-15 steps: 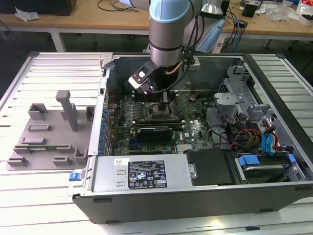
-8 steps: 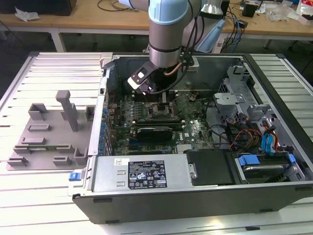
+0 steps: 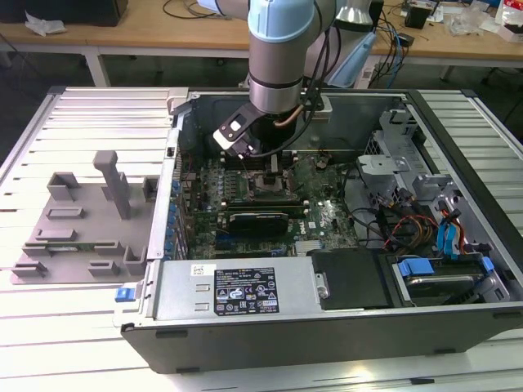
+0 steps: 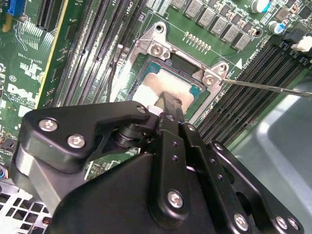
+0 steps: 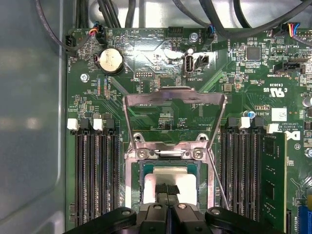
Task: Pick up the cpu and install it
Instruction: 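Place the cpu into insertion slot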
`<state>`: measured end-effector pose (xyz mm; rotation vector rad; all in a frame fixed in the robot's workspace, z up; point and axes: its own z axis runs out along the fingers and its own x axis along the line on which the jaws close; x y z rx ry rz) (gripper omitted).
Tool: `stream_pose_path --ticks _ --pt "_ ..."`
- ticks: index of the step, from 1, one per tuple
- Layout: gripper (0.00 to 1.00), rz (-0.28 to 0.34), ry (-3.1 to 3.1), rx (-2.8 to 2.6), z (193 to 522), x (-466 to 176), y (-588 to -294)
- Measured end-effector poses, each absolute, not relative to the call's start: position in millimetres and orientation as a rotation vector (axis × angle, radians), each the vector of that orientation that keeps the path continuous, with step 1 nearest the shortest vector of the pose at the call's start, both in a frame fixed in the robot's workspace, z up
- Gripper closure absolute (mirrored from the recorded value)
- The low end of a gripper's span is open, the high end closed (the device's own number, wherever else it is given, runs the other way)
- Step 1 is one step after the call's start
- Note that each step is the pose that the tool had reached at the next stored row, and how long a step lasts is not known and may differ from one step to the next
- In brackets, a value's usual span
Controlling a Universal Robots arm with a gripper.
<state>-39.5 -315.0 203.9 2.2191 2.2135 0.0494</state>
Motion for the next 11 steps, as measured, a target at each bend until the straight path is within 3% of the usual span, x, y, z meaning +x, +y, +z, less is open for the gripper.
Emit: stream_pose_path --ticks 11 --pt "0.89 0.049 2.213 2.219 219 -39 -315"
